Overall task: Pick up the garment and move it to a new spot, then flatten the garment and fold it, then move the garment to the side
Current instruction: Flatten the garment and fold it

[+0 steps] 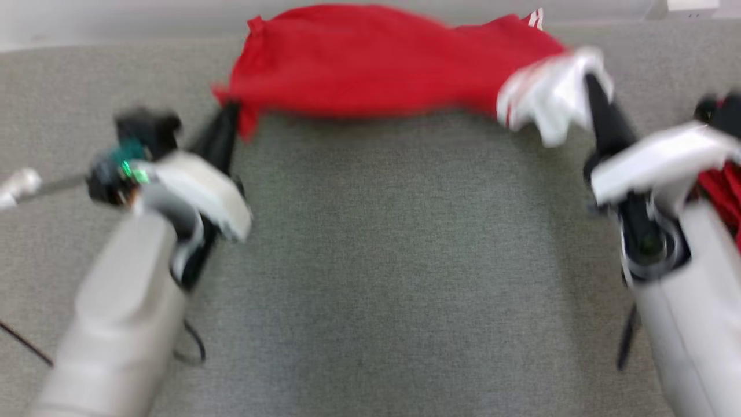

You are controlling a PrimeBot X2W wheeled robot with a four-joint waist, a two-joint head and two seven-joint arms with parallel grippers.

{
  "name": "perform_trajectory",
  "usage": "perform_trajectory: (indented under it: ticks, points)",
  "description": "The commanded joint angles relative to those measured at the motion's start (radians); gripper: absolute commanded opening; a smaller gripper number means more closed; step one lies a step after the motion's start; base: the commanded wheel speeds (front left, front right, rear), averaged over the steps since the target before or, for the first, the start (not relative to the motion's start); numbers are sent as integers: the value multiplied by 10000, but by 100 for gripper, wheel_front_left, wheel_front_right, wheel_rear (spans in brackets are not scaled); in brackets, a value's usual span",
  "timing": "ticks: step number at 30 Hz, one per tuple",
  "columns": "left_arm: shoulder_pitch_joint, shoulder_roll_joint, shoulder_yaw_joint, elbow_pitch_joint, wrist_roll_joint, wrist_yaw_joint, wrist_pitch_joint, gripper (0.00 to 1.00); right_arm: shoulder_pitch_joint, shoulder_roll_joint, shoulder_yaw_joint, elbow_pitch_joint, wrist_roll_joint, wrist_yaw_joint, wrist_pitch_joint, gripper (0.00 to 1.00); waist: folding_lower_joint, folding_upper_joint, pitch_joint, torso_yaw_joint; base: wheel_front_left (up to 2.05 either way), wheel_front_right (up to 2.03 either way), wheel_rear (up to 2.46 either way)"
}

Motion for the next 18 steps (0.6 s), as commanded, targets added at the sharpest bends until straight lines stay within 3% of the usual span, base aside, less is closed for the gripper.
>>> perform_trajectory:
  ticks: [1,11,18]
  points:
    - [229,19,-40,20,-36,-20,-108,0,342,-199,13,-148,48,-16,85,0,-2,1,-193,15,0,0,0]
    - [3670,184,-1185,-642,-155,38,16,0,5201,-1579,83,-2789,-232,-16,2012,0,-2,1,-1395,42,0,0,0]
    - [6164,645,-1341,-2465,-668,428,963,0,7809,-1764,-747,-4605,-543,-16,3063,0,-2,1,-2447,76,0,0,0]
